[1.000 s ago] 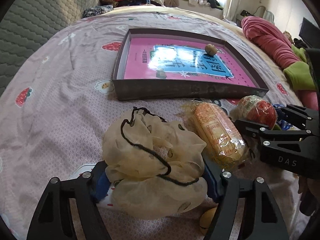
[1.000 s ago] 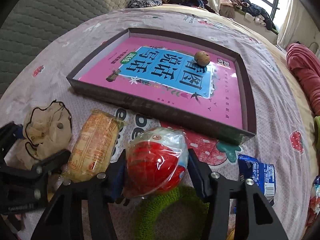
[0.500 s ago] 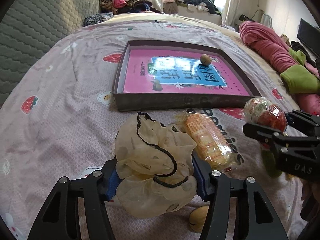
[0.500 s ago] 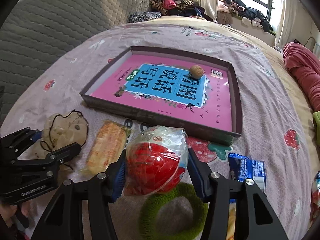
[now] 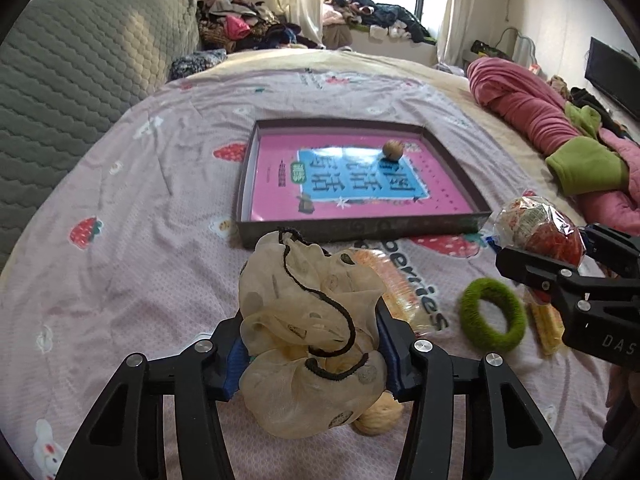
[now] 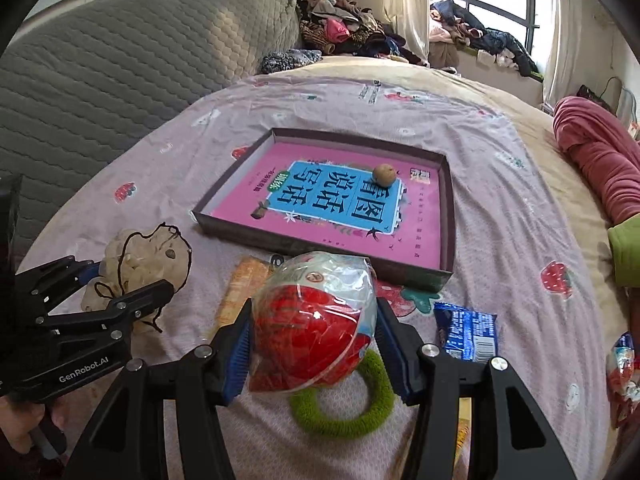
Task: Organize objects
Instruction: 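Lift the red candy and mesh bag and carry both toward the tray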
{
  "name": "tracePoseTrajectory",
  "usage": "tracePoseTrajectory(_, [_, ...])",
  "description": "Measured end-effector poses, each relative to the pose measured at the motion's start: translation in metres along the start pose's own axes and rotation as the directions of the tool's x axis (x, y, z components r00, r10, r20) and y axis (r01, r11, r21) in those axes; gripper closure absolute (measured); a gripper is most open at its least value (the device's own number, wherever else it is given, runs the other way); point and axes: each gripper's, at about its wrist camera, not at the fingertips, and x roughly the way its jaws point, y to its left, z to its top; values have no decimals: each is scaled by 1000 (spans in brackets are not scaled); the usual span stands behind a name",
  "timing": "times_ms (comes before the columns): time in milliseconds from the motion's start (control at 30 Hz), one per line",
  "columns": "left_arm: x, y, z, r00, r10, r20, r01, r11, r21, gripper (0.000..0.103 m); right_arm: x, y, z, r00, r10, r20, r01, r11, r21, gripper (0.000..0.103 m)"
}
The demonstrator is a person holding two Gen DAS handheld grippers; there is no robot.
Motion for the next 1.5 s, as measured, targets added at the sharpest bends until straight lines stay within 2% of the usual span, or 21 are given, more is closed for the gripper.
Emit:
tracePoseTrajectory(400, [-58,-18,11,996,24,84,-25,1000,12,48,-58,7,3,997,-5,77,6,1000,-5,47])
tracePoseTrajectory(700, [-85,-31,18,991,38,127,-40,999,9,48,-90,8,5,988,-37,152,38,999,-4,47])
tracePoseTrajectory(967, [-95,-38,21,989,54,136,-55,998,8,48,-101,3,4,985,-34,170,32,999,12,47])
tracePoseTrajectory(1500, [-90,-46,31,989,62,131,-66,998,21,48,-106,-4,6,980,-36,194,29,999,37,47])
